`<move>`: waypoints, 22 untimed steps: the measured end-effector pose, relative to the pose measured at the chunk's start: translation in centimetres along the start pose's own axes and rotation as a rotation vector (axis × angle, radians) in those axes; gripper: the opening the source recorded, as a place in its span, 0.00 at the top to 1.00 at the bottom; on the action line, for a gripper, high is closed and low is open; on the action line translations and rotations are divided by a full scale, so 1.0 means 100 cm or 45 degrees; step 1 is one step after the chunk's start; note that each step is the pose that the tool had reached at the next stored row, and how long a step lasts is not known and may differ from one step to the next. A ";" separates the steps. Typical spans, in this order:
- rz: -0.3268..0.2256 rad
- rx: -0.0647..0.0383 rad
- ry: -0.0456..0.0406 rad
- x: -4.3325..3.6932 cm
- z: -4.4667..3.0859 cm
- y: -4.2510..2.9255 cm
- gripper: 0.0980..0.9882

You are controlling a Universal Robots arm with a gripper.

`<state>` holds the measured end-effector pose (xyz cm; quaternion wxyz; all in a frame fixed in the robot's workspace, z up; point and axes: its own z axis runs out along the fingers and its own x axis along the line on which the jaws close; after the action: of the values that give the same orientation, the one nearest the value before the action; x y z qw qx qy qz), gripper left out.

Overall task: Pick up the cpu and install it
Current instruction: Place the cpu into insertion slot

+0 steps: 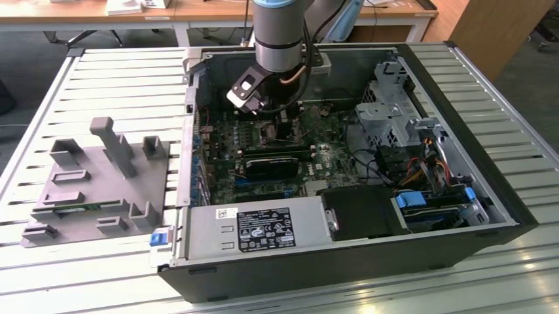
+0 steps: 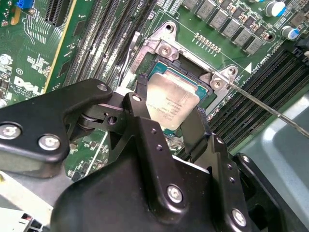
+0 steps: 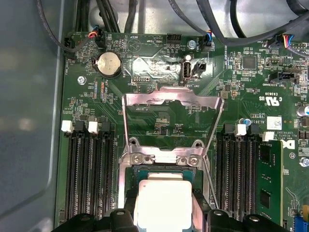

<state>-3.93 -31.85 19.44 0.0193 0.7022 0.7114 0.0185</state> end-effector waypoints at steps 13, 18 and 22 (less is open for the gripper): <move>0.000 0.000 0.000 0.0000 -0.0035 0.0002 0.44; 0.000 0.000 0.000 0.0000 -0.0081 0.0005 0.45; 0.000 0.003 0.000 0.0000 -0.0116 0.0007 0.65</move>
<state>-3.93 -31.85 20.60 0.0183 0.7023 0.7114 0.0177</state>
